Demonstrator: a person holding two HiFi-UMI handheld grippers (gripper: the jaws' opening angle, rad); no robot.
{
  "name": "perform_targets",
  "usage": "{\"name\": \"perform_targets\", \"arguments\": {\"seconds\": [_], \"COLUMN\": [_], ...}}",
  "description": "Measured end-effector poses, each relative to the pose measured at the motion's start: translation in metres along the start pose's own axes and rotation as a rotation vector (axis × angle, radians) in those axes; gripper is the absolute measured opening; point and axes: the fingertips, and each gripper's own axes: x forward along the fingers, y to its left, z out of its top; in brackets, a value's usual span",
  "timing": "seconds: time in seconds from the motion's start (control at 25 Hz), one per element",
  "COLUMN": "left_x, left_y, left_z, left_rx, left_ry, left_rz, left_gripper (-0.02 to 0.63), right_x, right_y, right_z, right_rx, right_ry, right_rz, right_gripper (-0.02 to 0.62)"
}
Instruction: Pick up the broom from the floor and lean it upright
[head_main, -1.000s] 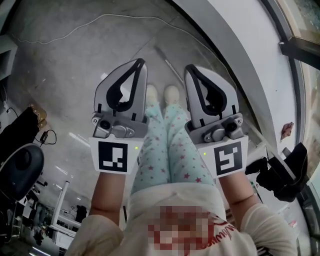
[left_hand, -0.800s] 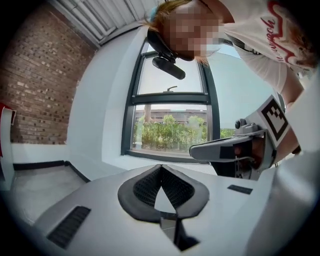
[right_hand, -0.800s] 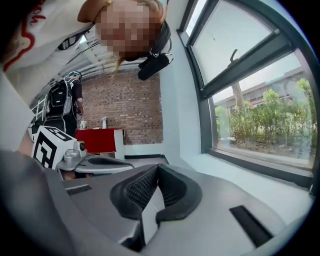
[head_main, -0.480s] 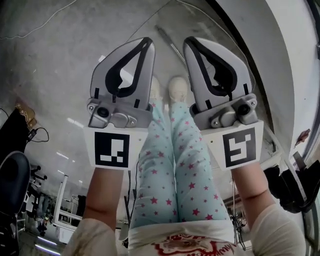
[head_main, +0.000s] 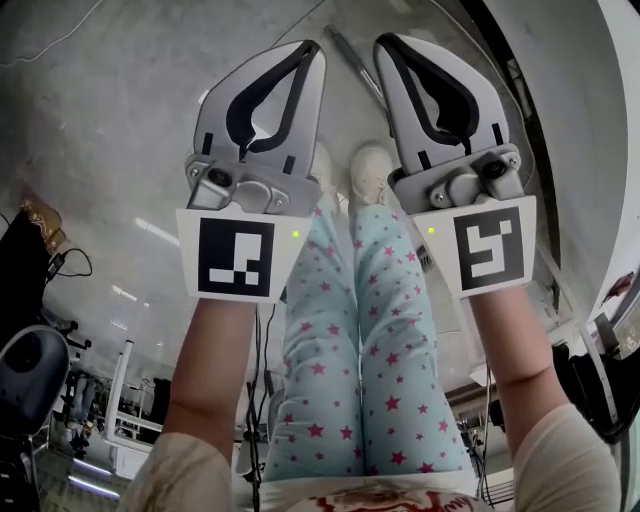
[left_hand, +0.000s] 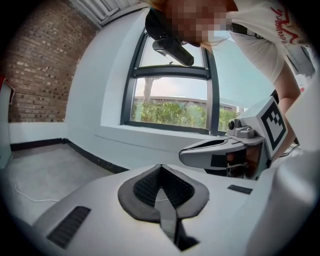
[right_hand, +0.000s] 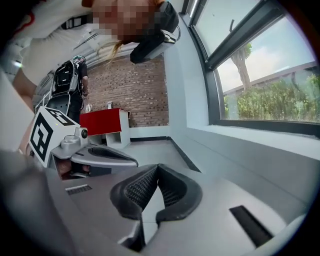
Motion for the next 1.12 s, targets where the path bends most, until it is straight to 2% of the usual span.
{"name": "perform_targets", "arguments": {"seconds": [0.24, 0.48, 0.64, 0.92, 1.0, 1.12], "left_x": [0.005, 0.016, 0.022, 0.036, 0.039, 0.041], "left_y": [0.004, 0.002, 0.005, 0.013, 0.015, 0.015], "left_z": [-0.042, -0.09, -0.115, -0.135, -0.138, -0.144], "left_rx": [-0.043, -0.044, -0.043, -0.025, -0.041, -0.032], "left_ry": [0.043, 0.077, 0.095, 0.108, 0.105, 0.106], "left_rz": [0.006, -0.012, -0.017, -0.021, -0.02, -0.027], "left_gripper": [0.017, 0.017, 0.017, 0.017, 0.017, 0.017], "right_x": [0.01, 0.027, 0.043, 0.073, 0.078, 0.082], "right_y": [0.009, -0.003, 0.001, 0.0, -0.001, 0.001], "right_z": [-0.049, -0.122, -0.158, -0.226, -0.24, -0.264], "right_rx": [0.069, 0.066, 0.04, 0.062, 0.061, 0.051], "right_ry": [0.033, 0.1, 0.141, 0.282, 0.312, 0.363], "right_rz": [0.015, -0.011, 0.022, 0.014, 0.009, 0.037], "right_gripper": [0.023, 0.023, 0.023, 0.025, 0.025, 0.026]}}
